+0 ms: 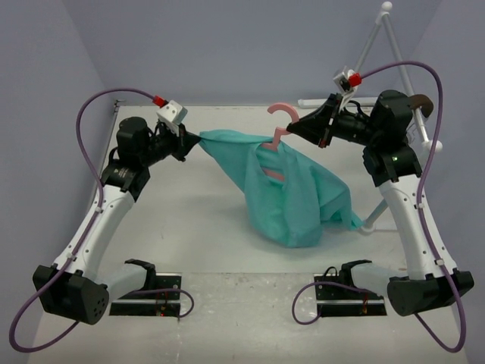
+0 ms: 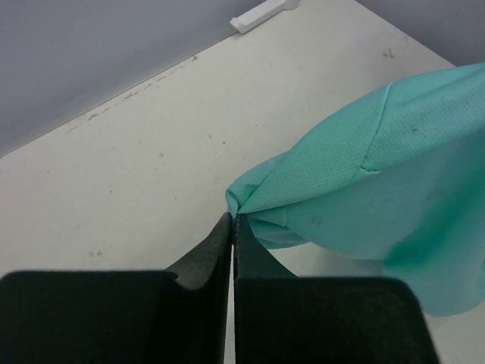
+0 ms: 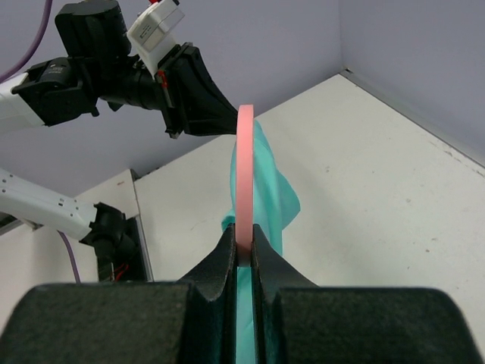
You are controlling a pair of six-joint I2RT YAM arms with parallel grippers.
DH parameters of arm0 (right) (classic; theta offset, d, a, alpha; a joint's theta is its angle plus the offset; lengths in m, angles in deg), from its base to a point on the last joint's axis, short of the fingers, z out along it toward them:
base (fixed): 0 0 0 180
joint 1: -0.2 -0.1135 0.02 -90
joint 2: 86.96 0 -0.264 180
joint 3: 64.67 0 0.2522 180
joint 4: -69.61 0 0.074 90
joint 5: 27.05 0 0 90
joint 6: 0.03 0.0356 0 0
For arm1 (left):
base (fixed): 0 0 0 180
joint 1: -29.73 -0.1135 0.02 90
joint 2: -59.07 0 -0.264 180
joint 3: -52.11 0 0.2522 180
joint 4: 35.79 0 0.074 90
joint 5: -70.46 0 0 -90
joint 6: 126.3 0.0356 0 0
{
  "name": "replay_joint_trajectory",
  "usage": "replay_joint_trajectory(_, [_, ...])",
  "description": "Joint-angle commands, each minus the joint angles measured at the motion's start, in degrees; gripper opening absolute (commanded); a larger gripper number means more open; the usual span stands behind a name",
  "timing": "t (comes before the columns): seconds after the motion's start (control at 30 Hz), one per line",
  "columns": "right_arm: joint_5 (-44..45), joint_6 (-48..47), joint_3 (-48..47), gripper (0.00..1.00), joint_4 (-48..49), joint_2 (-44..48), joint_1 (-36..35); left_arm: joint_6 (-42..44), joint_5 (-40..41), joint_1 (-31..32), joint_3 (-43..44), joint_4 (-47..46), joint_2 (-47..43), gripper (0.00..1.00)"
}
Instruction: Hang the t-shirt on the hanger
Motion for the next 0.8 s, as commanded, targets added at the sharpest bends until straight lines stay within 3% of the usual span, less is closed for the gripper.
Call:
replay_joint_trajectory(0.0, [-2.39, 1.56, 0.58, 0.00, 3.69, 1.87, -0.13, -3.77, 4.34, -1.03, -1.40, -3.62, -1.34, 0.00])
replay_joint_trajectory(0.13, [-1.74, 0.63, 0.61, 0.00, 2.93, 1.28, -0.13, -3.96, 5.95, -1.11, -1.33, -2.45, -1.85, 0.00])
replay_joint_trajectory(0.47, [-2.59, -1.85, 0.89, 0.00, 1.19, -0.67, -1.45, -10.94, 27.75, -1.29, -2.81, -4.50, -7.33, 0.00])
replay_joint_trajectory(0.77, [-4.69, -1.46, 3.37, 0.00, 5.87, 1.57, -1.45, -11.35, 30.53, -1.22, -0.44, 5.76, -0.34, 0.00])
